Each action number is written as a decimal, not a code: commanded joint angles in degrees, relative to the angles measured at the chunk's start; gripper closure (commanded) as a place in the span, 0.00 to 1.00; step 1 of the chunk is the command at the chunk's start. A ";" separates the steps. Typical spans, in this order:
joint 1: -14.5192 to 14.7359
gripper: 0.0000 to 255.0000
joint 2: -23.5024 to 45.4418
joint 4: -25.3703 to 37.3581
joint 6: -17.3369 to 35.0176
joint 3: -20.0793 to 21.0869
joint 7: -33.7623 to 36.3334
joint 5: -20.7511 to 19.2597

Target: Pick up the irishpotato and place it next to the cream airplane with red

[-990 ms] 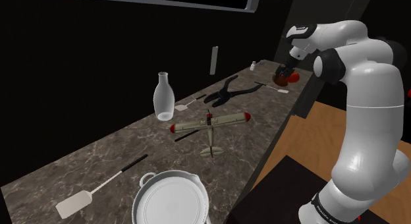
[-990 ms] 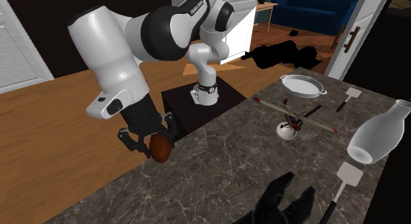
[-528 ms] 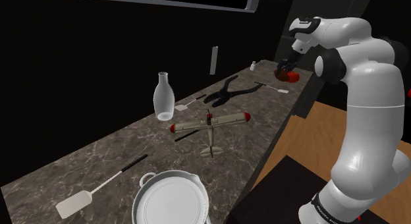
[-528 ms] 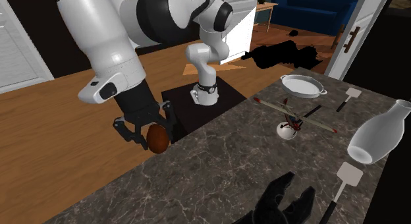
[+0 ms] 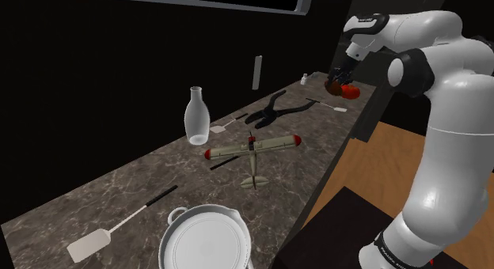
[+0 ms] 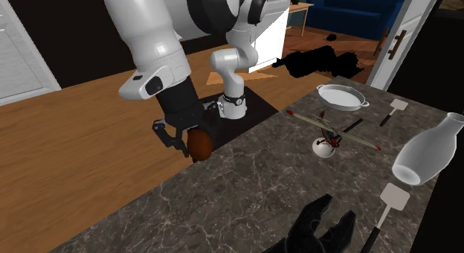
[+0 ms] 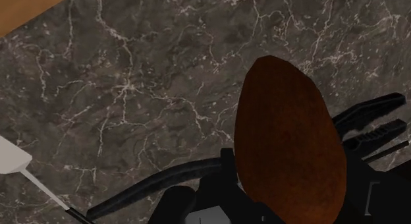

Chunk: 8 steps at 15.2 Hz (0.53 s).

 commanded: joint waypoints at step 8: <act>13.61 1.00 -14.71 -17.47 10.32 2.16 12.66 -9.72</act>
